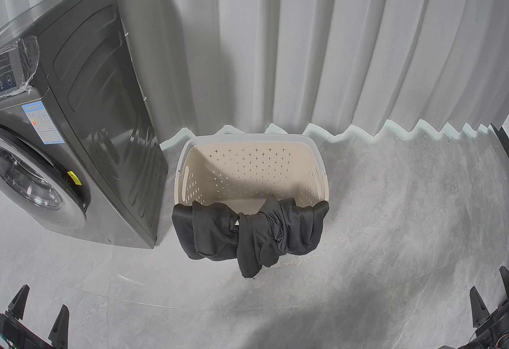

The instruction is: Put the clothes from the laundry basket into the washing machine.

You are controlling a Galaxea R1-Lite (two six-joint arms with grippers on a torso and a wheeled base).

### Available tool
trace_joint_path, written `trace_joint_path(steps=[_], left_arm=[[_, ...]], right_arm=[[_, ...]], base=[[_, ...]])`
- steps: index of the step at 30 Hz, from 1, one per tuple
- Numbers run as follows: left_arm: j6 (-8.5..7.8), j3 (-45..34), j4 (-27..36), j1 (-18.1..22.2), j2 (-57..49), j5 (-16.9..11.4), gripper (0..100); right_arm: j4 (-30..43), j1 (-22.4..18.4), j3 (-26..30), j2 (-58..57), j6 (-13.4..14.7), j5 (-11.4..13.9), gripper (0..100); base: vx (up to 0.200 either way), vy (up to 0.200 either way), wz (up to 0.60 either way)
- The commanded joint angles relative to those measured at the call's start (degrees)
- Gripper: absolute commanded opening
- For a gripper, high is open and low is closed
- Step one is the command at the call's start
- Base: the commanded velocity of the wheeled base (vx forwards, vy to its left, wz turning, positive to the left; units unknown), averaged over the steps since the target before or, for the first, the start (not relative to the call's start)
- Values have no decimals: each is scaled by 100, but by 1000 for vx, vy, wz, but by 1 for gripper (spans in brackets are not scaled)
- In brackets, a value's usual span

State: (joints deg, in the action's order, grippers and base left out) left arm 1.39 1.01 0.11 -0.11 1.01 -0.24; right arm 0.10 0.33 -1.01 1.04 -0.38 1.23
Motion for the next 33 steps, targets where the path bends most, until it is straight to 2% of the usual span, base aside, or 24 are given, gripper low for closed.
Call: trace_joint_path(steps=[1,8,33], left_arm=[[2,-84,-2,2,-101,-2,100],[10,-84,-2,2,-101,-2,100],[10,-84,7,2,-101,-2,100]], right_arm=[[-1,2,92,-95,-6,0,100],[-1,2,92,-95,-6,9,100],[-1,2,92,-95,-6,9,100]], base=[[0,0,0],[0,0,0],[0,200,0]])
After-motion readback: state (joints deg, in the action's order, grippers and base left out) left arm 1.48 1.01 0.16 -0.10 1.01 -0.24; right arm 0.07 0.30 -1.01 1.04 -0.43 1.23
